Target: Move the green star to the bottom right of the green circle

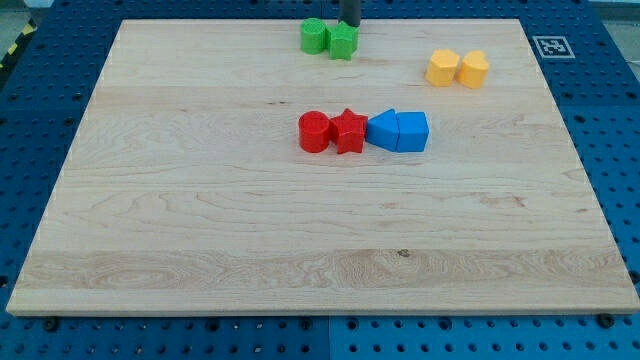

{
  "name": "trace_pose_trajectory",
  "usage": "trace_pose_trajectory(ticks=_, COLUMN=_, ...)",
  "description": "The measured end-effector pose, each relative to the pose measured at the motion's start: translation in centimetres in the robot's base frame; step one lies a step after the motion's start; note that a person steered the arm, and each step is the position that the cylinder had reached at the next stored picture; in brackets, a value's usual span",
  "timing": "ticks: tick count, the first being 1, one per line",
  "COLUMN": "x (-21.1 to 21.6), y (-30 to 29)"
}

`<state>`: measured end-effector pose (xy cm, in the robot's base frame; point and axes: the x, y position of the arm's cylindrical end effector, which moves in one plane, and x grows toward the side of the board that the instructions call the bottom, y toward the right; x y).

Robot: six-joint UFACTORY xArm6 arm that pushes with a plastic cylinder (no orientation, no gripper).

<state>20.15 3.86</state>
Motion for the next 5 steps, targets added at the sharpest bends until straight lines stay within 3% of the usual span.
trace_pose_trajectory(ticks=2, x=6.7, y=0.0)
trace_pose_trajectory(ticks=5, x=6.8, y=3.8)
